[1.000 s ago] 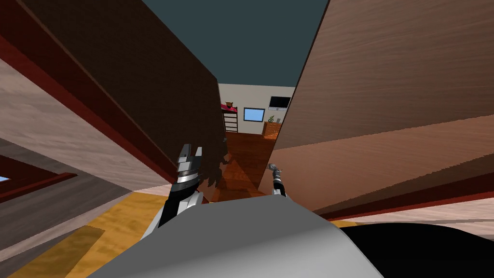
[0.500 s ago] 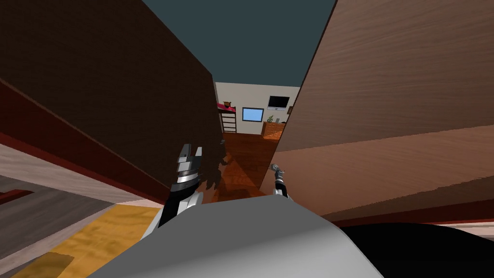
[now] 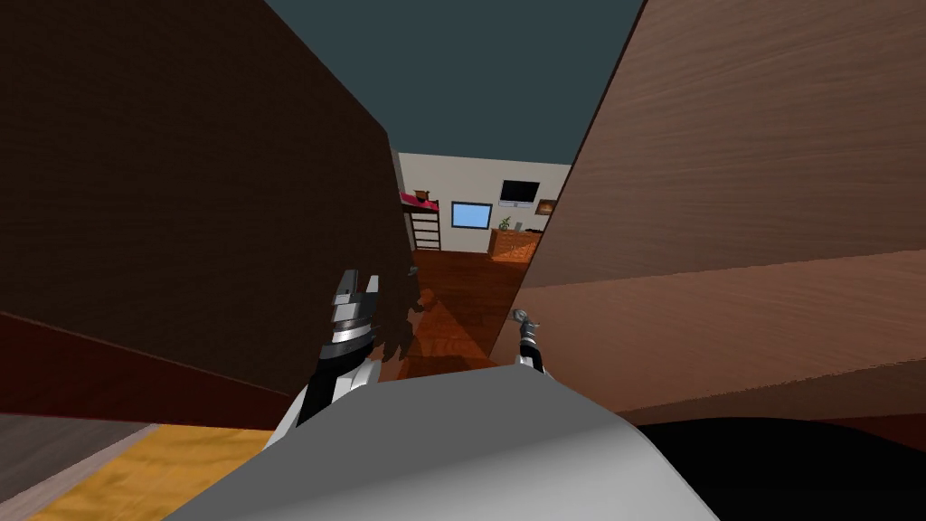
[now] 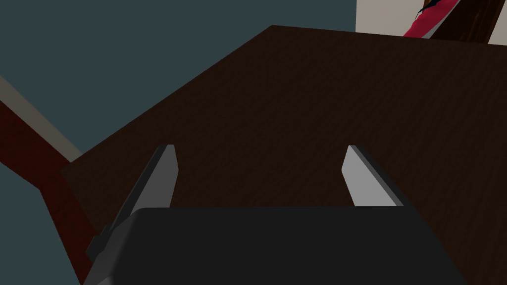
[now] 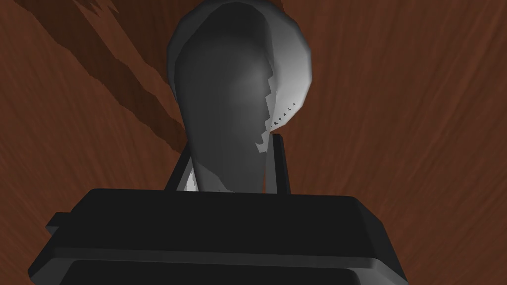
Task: Push the door open
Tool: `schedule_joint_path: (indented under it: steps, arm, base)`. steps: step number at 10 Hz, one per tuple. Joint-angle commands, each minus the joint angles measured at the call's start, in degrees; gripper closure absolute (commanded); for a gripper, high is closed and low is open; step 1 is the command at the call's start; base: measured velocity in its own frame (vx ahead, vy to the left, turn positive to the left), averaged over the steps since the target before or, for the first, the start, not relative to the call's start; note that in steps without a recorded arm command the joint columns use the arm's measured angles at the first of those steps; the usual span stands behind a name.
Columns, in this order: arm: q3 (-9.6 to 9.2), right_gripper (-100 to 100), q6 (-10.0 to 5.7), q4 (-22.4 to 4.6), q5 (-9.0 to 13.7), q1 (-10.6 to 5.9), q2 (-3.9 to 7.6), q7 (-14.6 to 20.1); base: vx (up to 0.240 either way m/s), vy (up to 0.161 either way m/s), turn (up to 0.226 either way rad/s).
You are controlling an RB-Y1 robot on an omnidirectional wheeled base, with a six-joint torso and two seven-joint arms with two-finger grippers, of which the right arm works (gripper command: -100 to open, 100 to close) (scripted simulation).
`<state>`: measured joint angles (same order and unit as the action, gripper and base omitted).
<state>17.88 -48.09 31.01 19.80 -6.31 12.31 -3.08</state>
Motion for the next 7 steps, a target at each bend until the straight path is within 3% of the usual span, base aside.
schedule_joint_path:
  steps: [1,6,7]
  arm:
    - [0.69,100,1.12,2.9,0.3,1.52,-0.20,-0.6]
    - [1.90,100,1.19,2.6,1.1,1.87,-0.27,-1.2]
    - [2.85,100,1.10,2.5,1.7,2.01,-0.01,-1.5]
  base:
    - [0.130,0.011,-0.032]
    - [0.118,0.018,-0.039]
    - [0.126,-0.029,-0.040]
